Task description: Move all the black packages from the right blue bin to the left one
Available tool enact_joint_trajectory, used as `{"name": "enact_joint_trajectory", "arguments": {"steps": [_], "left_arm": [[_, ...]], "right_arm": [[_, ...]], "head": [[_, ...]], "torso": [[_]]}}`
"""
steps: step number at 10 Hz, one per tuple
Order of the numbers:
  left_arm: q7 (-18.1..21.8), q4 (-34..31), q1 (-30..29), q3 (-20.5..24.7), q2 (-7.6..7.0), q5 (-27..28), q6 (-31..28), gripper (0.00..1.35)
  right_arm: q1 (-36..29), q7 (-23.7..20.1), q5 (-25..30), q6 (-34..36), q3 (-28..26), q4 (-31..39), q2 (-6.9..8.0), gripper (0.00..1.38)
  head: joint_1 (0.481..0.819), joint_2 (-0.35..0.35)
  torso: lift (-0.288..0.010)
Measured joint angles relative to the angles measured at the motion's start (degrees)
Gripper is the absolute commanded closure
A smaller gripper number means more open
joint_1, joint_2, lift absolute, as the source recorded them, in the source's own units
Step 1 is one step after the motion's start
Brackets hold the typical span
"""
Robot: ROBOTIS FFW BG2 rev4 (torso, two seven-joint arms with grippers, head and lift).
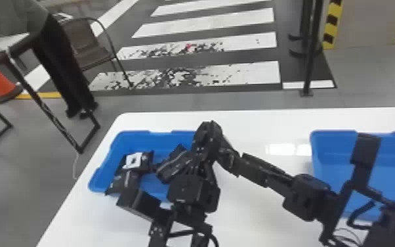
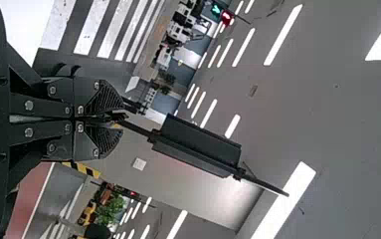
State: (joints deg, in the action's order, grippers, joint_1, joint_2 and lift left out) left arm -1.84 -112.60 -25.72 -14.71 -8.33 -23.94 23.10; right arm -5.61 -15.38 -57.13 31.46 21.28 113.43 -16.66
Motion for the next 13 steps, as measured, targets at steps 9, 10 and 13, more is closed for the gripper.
{"name": "enact_joint_trajectory", "arguments": {"steps": [9, 10, 13], "left_arm": [[-2.7, 23.8, 11.9, 15.8, 1.07, 5.1, 4.9, 0.06], [-2.7, 23.8, 11.7, 13.6, 1.07, 3.9, 11.2, 0.11], [-2.5, 19.9, 8.9, 9.5, 1.48, 5.1, 22.0, 0.11]], "right_arm": [[-5.9, -4.2, 11.6, -2.6, -13.2, 4.6, 1.2, 0.16], [-7.1, -4.5, 17.5, -3.6, -15.5, 6.7, 1.41, 0.16], [-12.0, -4.5, 29.4, -8.2, -21.8, 12.1, 2.75, 0.16]], "head": [[0.695, 0.324], [0.695, 0.301], [0.695, 0.18]], "torso": [[-0.154], [-0.154], [-0.154]]}}
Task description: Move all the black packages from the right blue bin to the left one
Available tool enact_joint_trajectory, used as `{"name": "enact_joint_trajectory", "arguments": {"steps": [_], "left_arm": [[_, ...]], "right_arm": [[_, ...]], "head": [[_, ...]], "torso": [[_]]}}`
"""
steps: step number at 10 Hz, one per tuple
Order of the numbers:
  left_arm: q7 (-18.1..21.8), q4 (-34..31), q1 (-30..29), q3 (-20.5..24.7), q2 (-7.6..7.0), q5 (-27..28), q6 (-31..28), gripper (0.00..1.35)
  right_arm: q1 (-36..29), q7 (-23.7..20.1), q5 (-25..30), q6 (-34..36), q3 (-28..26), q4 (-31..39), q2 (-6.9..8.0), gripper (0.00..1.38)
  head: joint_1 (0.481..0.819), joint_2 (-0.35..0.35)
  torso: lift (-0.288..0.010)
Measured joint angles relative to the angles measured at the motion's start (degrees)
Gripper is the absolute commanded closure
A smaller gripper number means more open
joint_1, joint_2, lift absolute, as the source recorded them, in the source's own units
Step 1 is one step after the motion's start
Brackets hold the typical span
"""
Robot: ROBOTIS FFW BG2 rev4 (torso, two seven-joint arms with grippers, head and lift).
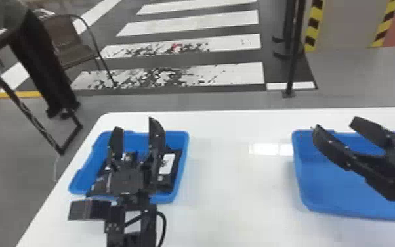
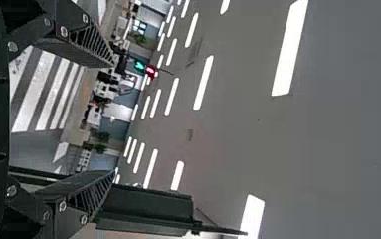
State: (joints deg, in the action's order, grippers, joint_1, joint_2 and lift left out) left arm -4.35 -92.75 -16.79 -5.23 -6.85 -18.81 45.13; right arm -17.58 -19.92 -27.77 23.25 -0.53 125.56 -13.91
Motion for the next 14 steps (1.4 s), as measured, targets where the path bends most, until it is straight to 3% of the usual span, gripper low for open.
{"name": "enact_joint_trajectory", "arguments": {"steps": [1, 4, 5, 9, 14], "left_arm": [[1.0, -1.8, -1.5, -0.1, 0.37, 2.9, -0.7, 0.1], [4.1, -12.5, -8.5, 1.6, 2.12, 12.0, -17.8, 0.08], [4.4, -14.2, -10.0, 0.7, 2.13, 13.3, -20.3, 0.08], [4.4, -15.9, -12.2, 0.9, 2.18, 14.6, -25.7, 0.08], [4.4, -16.1, -12.2, 0.5, 2.02, 13.8, -24.7, 0.08]], "right_arm": [[-2.2, 0.2, 4.3, -1.5, -2.1, 2.2, 0.8, 0.16], [-9.0, 3.4, 11.4, -6.8, -4.5, 5.3, 3.07, 0.16], [-10.4, 3.7, 12.5, -8.4, -4.9, 5.3, 3.66, 0.16], [-12.8, 3.9, 13.9, -10.0, -5.7, 4.1, 4.15, 0.16], [-12.8, 3.9, 12.8, -10.0, -5.8, 3.7, 4.24, 0.16]], "head": [[0.695, 0.131], [0.695, 0.034], [0.695, 0.008], [0.695, -0.019], [0.695, -0.021]], "torso": [[-0.154], [-0.154], [-0.154], [-0.154], [-0.154]]}}
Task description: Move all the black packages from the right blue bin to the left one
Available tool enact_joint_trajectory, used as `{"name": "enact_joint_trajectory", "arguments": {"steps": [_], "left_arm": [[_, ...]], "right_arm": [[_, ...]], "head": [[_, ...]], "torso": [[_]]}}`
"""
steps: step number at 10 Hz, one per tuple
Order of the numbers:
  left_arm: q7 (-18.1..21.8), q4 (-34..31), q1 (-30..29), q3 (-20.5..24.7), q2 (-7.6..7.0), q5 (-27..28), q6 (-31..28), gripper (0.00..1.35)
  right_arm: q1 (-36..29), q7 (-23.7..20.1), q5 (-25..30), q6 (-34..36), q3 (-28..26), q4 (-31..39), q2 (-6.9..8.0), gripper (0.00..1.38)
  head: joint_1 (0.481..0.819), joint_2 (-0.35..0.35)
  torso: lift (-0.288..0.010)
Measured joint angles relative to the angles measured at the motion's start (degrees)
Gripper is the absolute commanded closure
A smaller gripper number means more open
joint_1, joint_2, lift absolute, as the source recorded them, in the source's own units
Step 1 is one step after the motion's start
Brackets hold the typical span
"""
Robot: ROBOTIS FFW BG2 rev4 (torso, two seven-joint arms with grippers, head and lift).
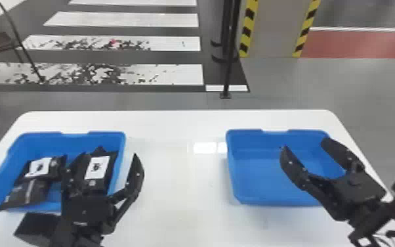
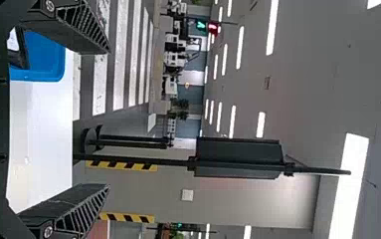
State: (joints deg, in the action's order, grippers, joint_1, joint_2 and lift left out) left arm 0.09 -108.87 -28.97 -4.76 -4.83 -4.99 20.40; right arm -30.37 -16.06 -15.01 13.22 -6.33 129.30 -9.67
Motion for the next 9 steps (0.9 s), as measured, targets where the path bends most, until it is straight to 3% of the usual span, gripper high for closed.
{"name": "enact_joint_trajectory", "arguments": {"steps": [9], "left_arm": [[0.0, -1.0, -0.3, 0.5, 0.2, -1.1, 0.4, 0.08]], "right_arm": [[0.3, 0.0, -0.8, 0.0, 0.0, -0.6, 0.0, 0.16]], "head": [[0.695, -0.014]], "torso": [[-0.154]]}}
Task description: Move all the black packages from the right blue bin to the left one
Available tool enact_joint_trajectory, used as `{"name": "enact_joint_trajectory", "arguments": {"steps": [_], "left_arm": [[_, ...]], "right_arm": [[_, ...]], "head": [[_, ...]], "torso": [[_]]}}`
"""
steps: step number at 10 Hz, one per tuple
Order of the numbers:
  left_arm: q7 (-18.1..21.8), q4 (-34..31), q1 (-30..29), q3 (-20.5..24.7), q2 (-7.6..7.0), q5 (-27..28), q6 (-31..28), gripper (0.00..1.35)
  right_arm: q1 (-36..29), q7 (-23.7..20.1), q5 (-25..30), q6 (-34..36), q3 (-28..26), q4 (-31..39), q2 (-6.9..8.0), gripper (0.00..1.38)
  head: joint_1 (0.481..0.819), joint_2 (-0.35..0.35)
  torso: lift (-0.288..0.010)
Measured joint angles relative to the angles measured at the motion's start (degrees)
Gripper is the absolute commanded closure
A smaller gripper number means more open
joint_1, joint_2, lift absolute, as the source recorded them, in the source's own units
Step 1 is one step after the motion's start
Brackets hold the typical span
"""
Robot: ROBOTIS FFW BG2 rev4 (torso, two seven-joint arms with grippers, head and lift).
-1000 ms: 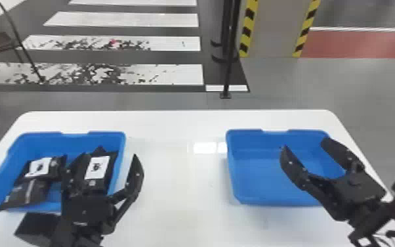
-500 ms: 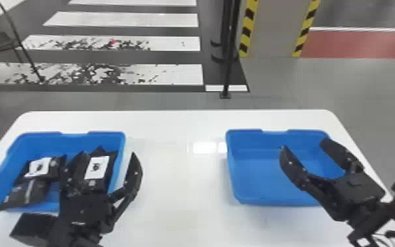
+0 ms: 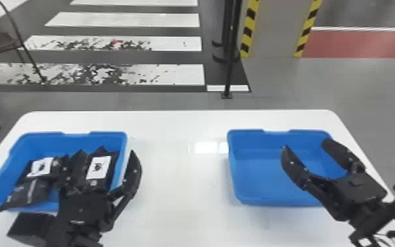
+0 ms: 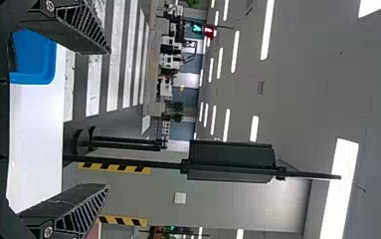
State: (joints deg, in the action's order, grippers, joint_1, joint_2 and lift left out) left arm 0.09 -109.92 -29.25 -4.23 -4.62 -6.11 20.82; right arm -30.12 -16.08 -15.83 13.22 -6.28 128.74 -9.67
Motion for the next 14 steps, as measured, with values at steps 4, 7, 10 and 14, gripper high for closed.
{"name": "enact_joint_trajectory", "arguments": {"steps": [4, 7, 10, 14], "left_arm": [[0.0, -0.9, -0.4, 0.7, 0.14, -0.5, 1.1, 0.09], [-0.1, -1.0, -0.4, 1.2, 0.29, -0.7, 1.9, 0.09], [-0.1, -1.0, -0.4, 1.0, 0.23, -0.7, 2.1, 0.09], [-0.2, -1.0, -0.4, 1.1, 0.23, -0.9, 2.7, 0.09]], "right_arm": [[0.1, 0.0, 0.0, -0.2, 0.0, 0.1, 0.0, 0.16], [0.4, -0.1, 0.0, -0.5, 0.0, -0.2, 0.0, 0.16], [0.6, -0.3, 0.1, -0.7, 0.2, -0.4, 0.0, 0.16], [0.5, -0.3, -0.1, -1.3, 0.2, -0.5, 0.0, 0.16]], "head": [[0.695, -0.004], [0.695, 0.004], [0.695, 0.004], [0.695, 0.006]], "torso": [[-0.154], [-0.154], [-0.154], [-0.154]]}}
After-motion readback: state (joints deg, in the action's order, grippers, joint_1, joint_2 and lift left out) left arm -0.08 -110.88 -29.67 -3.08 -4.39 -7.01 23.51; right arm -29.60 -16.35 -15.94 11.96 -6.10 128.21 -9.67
